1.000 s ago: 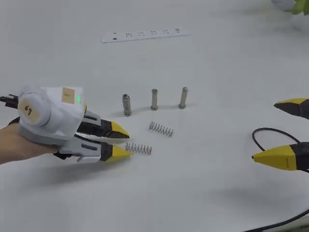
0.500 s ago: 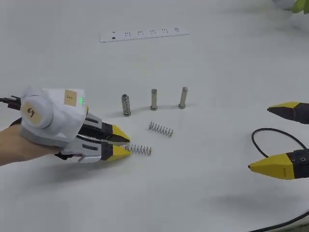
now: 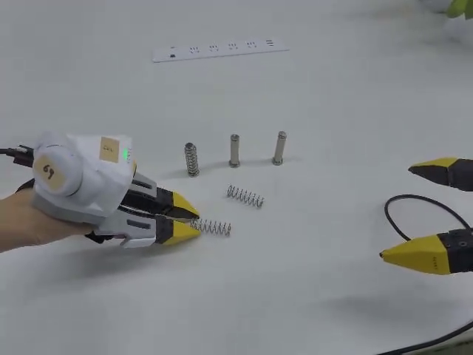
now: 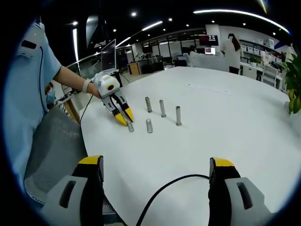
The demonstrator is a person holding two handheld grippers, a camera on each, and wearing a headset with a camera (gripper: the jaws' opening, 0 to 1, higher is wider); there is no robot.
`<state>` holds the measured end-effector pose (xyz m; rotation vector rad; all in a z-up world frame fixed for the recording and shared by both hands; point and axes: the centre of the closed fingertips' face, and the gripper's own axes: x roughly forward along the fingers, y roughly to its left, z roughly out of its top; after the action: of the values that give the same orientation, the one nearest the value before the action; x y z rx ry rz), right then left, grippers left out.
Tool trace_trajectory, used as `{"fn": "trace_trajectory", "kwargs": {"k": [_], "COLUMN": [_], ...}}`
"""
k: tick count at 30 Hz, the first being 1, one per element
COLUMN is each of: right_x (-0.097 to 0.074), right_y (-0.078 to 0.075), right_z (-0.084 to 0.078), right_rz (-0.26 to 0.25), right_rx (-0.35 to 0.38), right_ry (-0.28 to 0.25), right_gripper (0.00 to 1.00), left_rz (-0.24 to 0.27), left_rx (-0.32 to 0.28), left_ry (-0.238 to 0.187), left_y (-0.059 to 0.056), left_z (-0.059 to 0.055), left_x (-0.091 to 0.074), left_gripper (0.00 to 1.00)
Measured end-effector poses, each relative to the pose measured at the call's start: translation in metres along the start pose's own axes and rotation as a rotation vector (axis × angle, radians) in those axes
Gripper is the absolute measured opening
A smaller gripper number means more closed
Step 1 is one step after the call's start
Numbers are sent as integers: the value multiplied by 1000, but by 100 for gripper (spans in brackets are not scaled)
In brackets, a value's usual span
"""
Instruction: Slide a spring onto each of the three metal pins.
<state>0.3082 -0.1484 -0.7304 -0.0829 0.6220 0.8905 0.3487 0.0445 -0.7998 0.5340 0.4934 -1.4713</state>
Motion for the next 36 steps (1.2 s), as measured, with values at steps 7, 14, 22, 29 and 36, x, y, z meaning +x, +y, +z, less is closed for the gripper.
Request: {"fn": "trace_trajectory", "kwargs": {"k": [7, 14, 22, 29, 36], "right_x": [0, 3, 7, 9, 9], "right_y": [0, 3, 8, 11, 13], "right_z": [-3, -4, -3, -2, -1], "right_rz": [-2, 3, 12, 17, 19], "right_rx": [1, -2, -4, -10, -12], "right_ry": [5, 14, 20, 27, 28], "right_gripper": [91, 91, 90, 89, 89], "left_rz": [-1, 2, 16, 27, 33], "left_rx": [11, 6, -17, -28, -41], "left_ry": [2, 4, -2, -6, -15], "left_y": [-1, 0, 3, 3, 2], "left_z": [0, 0, 1, 2, 4], "left_x": [1, 1, -1, -3, -6], "left_gripper": [4, 3, 3, 3, 3]}}
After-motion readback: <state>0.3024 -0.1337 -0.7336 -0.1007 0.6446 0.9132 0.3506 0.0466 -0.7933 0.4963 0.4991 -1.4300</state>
